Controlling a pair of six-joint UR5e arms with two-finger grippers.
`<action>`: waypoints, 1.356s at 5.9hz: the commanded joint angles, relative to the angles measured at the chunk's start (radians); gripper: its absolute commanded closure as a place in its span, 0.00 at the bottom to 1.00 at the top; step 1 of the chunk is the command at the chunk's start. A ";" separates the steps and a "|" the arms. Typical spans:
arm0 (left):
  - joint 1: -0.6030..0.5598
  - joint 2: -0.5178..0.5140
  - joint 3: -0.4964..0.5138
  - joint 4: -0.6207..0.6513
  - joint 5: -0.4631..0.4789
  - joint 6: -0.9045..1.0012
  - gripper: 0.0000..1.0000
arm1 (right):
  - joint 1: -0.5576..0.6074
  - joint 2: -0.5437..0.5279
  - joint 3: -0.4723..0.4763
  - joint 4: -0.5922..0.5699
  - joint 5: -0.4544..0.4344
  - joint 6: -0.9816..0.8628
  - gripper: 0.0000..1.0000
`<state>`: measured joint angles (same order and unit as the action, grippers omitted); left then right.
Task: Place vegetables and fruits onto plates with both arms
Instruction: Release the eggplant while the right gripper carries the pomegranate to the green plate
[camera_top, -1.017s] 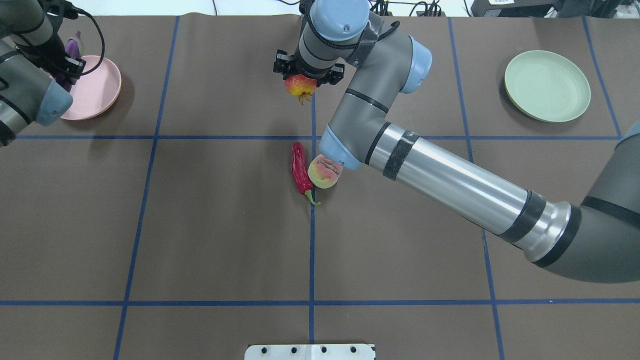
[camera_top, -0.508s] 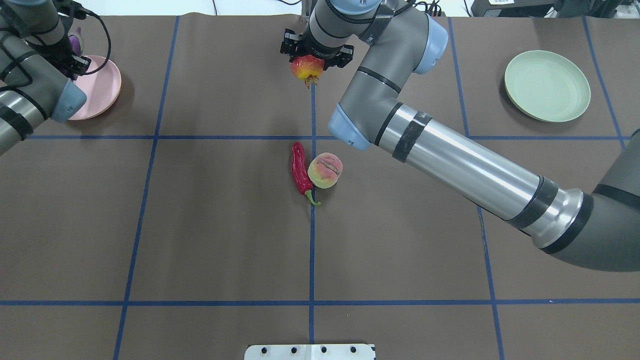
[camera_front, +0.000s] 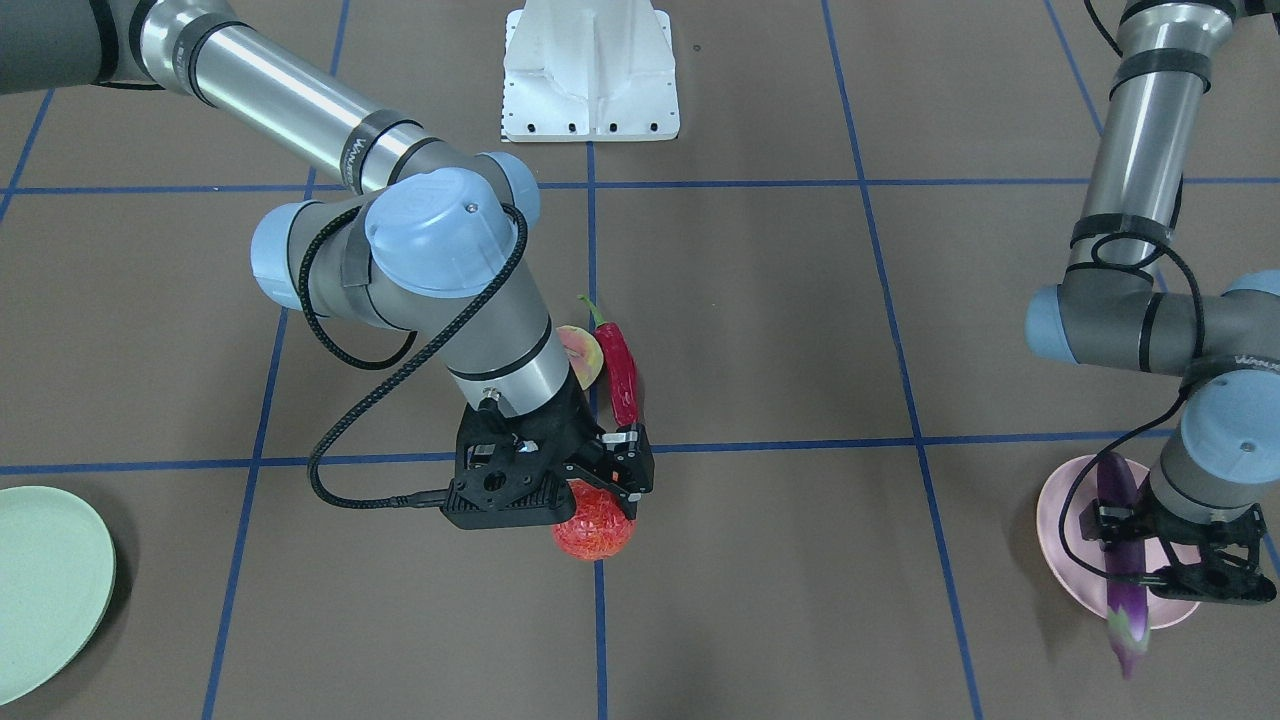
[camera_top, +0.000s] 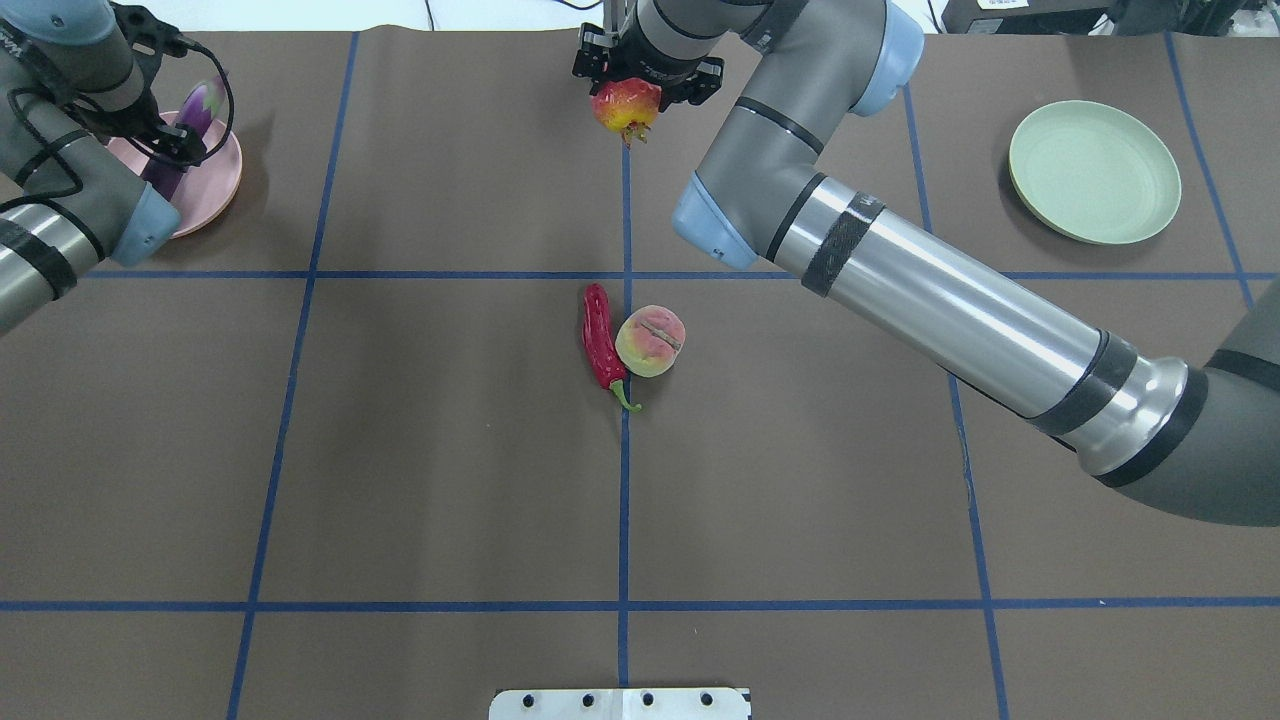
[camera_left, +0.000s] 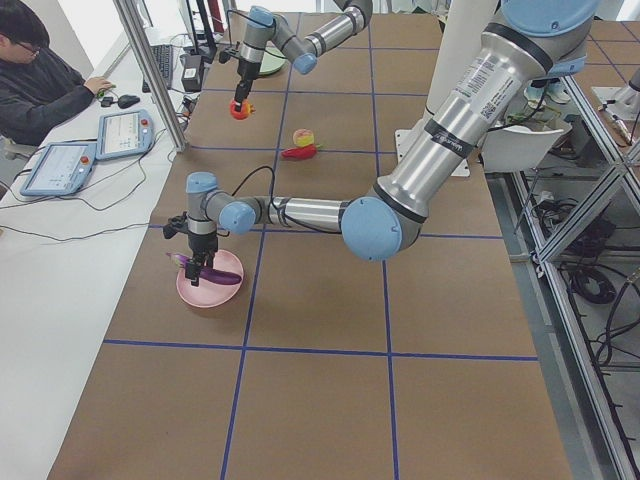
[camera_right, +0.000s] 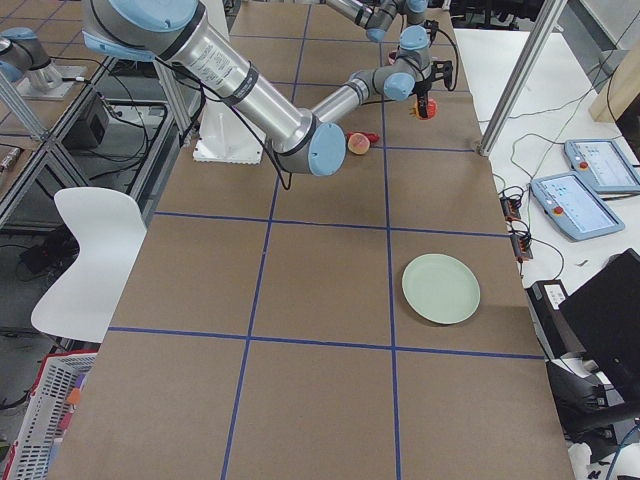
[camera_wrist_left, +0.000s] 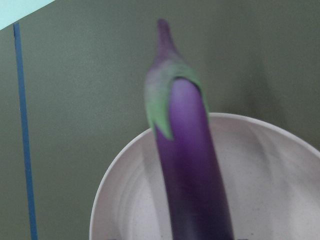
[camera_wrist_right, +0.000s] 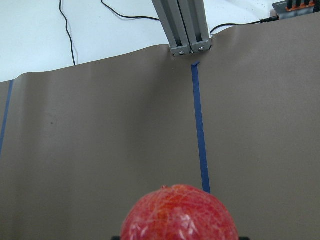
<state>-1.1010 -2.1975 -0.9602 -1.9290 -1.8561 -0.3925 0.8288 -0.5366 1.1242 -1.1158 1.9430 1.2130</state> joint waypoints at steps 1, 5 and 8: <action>-0.046 -0.028 -0.014 0.022 -0.056 0.001 0.00 | 0.070 -0.023 0.006 -0.006 0.068 -0.059 1.00; -0.086 -0.103 -0.173 0.250 -0.256 -0.047 0.00 | 0.249 -0.181 0.069 -0.251 0.073 -0.601 1.00; 0.016 -0.167 -0.402 0.455 -0.380 -0.318 0.00 | 0.297 -0.330 0.037 -0.113 0.062 -0.745 1.00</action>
<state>-1.1394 -2.3330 -1.3087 -1.5107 -2.2178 -0.5814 1.1152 -0.8161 1.1798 -1.3089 2.0112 0.4917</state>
